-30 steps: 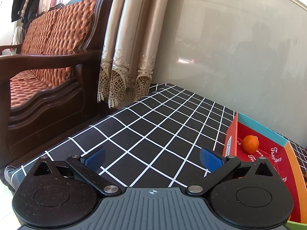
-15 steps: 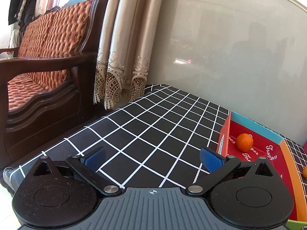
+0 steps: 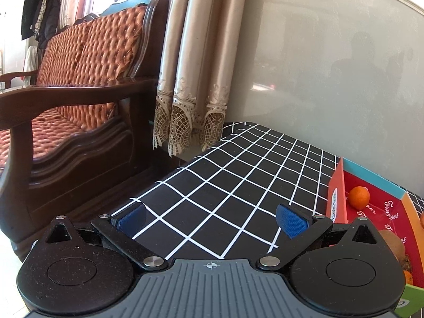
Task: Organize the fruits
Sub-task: 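Carry the orange chunk into the red box and open the right gripper, then withdraw the right gripper while the left gripper moves to the mandarin orange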
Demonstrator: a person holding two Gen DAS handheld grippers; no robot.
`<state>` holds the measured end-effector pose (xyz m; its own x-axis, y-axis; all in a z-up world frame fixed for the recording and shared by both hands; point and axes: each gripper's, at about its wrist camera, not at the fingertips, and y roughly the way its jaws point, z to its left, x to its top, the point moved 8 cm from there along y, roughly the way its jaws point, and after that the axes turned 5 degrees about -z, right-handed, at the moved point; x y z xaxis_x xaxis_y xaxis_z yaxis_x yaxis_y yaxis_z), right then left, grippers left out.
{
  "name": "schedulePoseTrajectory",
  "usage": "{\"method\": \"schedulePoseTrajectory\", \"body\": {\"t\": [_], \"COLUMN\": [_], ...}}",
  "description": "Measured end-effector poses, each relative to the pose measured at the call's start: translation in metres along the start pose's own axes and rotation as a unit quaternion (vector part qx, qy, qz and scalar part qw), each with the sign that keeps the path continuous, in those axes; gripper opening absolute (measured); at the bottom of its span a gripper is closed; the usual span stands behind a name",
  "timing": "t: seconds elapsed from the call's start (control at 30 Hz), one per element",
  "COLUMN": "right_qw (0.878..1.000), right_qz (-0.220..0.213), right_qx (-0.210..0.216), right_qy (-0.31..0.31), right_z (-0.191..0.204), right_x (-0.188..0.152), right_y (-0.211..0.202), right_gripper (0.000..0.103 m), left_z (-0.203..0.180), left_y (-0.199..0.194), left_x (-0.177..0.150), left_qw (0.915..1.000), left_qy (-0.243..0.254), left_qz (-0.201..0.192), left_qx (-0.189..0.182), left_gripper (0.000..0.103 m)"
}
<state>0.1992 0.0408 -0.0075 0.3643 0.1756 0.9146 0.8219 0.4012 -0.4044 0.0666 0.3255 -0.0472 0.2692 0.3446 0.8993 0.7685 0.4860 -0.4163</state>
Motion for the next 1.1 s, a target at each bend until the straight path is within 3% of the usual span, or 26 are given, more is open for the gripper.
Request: {"method": "schedulePoseTrajectory", "body": {"t": [0.17, 0.37, 0.43, 0.57, 0.7, 0.87, 0.97, 1.1], "right_qw": [1.000, 1.000, 1.000, 0.999, 0.997, 0.989, 0.973, 0.948], "right_qz": [0.005, -0.009, -0.012, -0.033, -0.042, -0.049, -0.076, -0.084], "right_qx": [0.009, -0.003, -0.012, -0.036, -0.066, -0.137, -0.212, -0.301], "right_qy": [-0.018, -0.009, -0.010, -0.008, 0.000, 0.037, 0.053, 0.057], "right_z": [0.022, 0.019, 0.014, -0.004, -0.034, -0.089, -0.131, -0.177], "right_x": [-0.005, -0.003, -0.004, -0.001, 0.000, -0.006, -0.007, -0.012], "right_y": [0.009, 0.002, 0.000, -0.012, -0.023, -0.042, -0.066, -0.091], "right_gripper": [0.024, 0.032, 0.038, 0.073, 0.084, 0.087, 0.100, 0.101], "left_z": [0.010, 0.015, 0.013, 0.005, -0.011, -0.039, -0.059, -0.092], "left_y": [-0.002, -0.001, -0.002, -0.005, -0.008, -0.017, -0.023, -0.033], "left_x": [0.003, 0.005, 0.005, 0.005, 0.005, 0.006, 0.005, 0.003], "left_qw": [1.0000, 1.0000, 1.0000, 1.0000, 0.9997, 0.9989, 0.9978, 0.9952], "left_qy": [0.005, 0.002, 0.000, 0.000, 0.003, 0.007, 0.014, 0.033], "left_qz": [-0.004, -0.004, -0.004, -0.007, -0.009, -0.017, -0.024, -0.032], "left_qx": [0.005, 0.003, 0.001, -0.007, -0.021, -0.043, -0.061, -0.087], "left_gripper": [0.103, 0.103, 0.103, 0.103, 0.103, 0.103, 0.103, 0.103]}}
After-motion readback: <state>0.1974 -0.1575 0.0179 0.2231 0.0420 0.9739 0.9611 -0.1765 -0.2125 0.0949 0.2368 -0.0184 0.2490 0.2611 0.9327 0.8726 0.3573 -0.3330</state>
